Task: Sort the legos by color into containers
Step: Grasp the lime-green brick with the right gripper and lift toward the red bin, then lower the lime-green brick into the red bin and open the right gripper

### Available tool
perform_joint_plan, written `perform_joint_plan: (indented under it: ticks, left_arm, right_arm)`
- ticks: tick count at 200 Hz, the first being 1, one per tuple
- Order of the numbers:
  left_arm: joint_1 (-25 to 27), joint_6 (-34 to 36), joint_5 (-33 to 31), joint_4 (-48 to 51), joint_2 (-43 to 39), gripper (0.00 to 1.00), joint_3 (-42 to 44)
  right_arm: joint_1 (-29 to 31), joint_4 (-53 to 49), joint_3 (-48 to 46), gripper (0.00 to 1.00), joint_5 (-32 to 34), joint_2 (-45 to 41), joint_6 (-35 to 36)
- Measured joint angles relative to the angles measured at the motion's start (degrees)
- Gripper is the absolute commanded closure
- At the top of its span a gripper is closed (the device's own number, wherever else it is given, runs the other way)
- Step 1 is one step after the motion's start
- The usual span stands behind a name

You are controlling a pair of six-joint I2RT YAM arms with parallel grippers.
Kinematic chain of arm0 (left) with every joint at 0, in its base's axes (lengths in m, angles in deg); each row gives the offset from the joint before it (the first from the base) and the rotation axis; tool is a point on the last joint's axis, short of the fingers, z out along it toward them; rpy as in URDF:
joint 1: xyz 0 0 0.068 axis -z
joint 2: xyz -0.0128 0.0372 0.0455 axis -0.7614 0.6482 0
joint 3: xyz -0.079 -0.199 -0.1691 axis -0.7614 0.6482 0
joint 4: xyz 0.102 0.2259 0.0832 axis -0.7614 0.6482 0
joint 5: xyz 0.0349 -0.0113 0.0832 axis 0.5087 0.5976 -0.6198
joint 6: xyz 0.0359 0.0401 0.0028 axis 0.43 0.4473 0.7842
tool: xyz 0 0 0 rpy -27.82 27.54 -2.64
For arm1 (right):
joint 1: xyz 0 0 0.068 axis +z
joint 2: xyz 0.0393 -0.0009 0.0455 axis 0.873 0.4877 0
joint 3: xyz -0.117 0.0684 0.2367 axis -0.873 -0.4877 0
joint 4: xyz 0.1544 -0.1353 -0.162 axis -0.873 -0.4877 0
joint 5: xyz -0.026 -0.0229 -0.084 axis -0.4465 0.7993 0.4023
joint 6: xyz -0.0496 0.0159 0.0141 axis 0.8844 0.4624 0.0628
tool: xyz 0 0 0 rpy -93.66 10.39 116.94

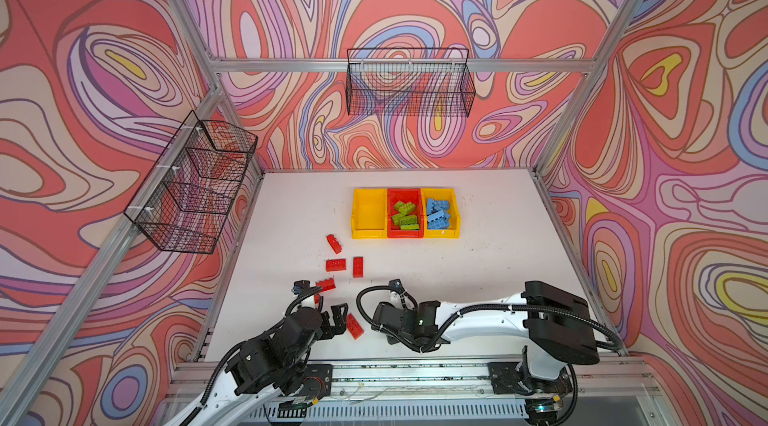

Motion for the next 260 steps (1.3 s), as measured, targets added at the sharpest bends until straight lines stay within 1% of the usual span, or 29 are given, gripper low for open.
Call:
perform_joint_plan:
  ticks: [15, 45, 66, 77, 99, 130, 150, 172, 196, 225, 239, 247, 253, 260]
  left_arm:
    - [0.0, 0.0, -0.1, 0.2, 0.0, 0.00, 0.0]
    - [0.0, 0.0, -0.1, 0.2, 0.0, 0.00, 0.0]
    - [0.0, 0.0, -0.1, 0.2, 0.2, 0.00, 0.0]
    - [0.0, 0.1, -0.1, 0.2, 0.6, 0.00, 0.0]
    - [0.0, 0.3, 0.0, 0.0, 2.6, 0.00, 0.0]
    - [0.0, 1.1, -0.1, -1.7, 7.3, 0.00, -0.3]
    - [0.0, 2.3, -0.1, -3.4, 12.0, 0.00, -1.4]
    - [0.0, 3.9, -0.1, -5.4, 17.6, 0.00, -3.5]
    - [0.0, 5.3, -0.5, -7.7, 23.4, 0.00, -5.9]
    - [-0.1, 7.2, -1.4, -10.7, 29.1, 0.00, -7.4]
    - [-0.6, 8.2, -1.5, -11.9, 31.9, 0.00, -8.2]
    - [-1.2, 8.8, -1.4, -12.9, 33.5, 0.00, -8.7]
    - [-1.8, 9.2, -1.3, -13.6, 34.8, 0.00, -9.1]
    - [-2.6, 9.7, -0.9, -14.8, 36.2, 0.00, -9.3]
  right_arm:
    - [0.0, 0.2, 0.0, 0.53, 0.3, 0.0, -0.4]
    - [-0.2, -0.5, 0.0, 0.52, 1.2, -0.4, 0.0]
    - [-2.2, -1.5, 0.0, 0.52, 2.0, -3.0, 2.1]
    - [-4.8, -1.9, 0.2, 0.52, 2.4, -5.0, 4.1]
    - [-12.6, -2.1, 3.1, 0.52, 3.9, -8.0, 9.6]
    - [-23.3, -0.5, 10.0, 0.53, 4.4, -7.6, 18.5]
    - [-28.8, 1.6, 15.2, 0.52, 3.8, -4.6, 23.7]
    - [-33.4, 3.6, 21.5, 0.52, 2.5, 1.6, 28.2]
    - [-36.9, 4.3, 29.3, 0.52, 0.1, 10.2, 31.9]
    - [-39.6, 4.4, 37.3, 0.52, -1.6, 19.1, 34.9]
    - [-40.7, 4.1, 40.4, 0.48, -2.0, 22.3, 36.0]
    - [-41.2, 4.0, 41.7, 0.39, -2.2, 23.7, 36.3]
    - [-41.5, 3.8, 42.5, 0.28, -2.4, 24.5, 36.7]
    - [-41.8, 3.7, 43.3, 0.18, -2.6, 25.2, 37.2]
